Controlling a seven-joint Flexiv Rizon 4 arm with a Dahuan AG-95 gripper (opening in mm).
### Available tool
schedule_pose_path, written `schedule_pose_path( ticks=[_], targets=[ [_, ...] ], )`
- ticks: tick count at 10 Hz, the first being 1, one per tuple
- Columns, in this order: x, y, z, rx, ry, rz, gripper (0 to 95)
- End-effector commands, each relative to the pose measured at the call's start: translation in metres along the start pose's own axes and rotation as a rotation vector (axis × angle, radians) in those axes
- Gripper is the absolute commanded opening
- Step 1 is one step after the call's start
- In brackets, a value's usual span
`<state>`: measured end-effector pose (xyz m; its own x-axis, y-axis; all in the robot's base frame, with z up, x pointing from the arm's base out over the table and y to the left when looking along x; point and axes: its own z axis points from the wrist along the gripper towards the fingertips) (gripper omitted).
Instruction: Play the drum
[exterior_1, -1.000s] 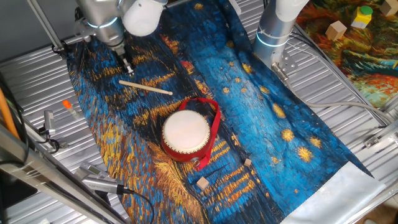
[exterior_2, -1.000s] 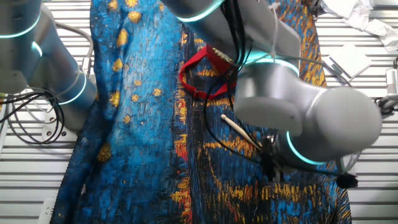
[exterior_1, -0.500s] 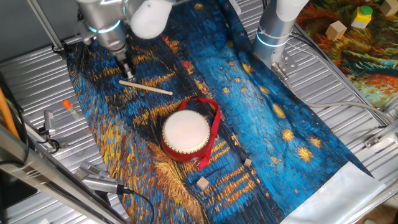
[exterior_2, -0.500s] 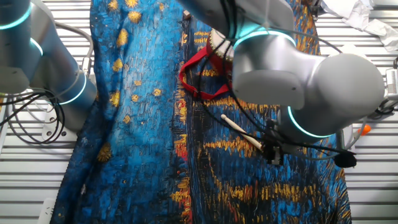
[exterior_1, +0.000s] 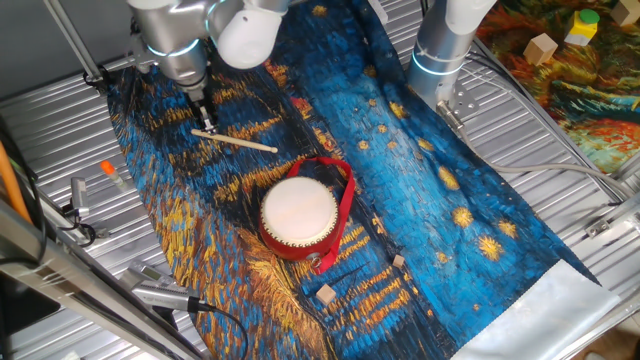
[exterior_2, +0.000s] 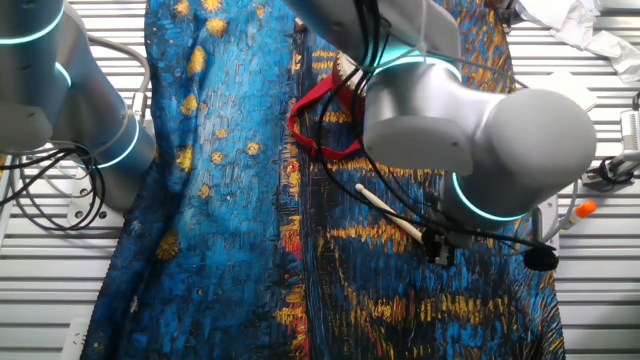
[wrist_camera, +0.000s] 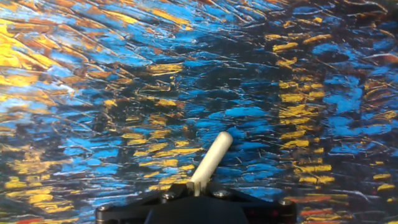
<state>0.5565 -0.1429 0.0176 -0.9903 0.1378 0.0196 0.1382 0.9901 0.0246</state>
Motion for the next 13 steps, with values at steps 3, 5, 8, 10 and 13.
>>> schedule_pose_path(
  ticks=[3,5,8,10,13],
  targets=[
    [-0.004,-0.003,0.013,0.005,-0.023,0.012,38.0],
    [-0.005,-0.004,0.018,0.006,-0.029,0.009,0.0],
    [0.001,-0.013,-0.014,0.012,0.015,-0.028,0.0],
    [0.006,-0.006,-0.039,-0.013,0.040,-0.010,0.0],
    [-0.016,0.033,-0.083,-0.041,0.111,0.076,0.0]
  ],
)
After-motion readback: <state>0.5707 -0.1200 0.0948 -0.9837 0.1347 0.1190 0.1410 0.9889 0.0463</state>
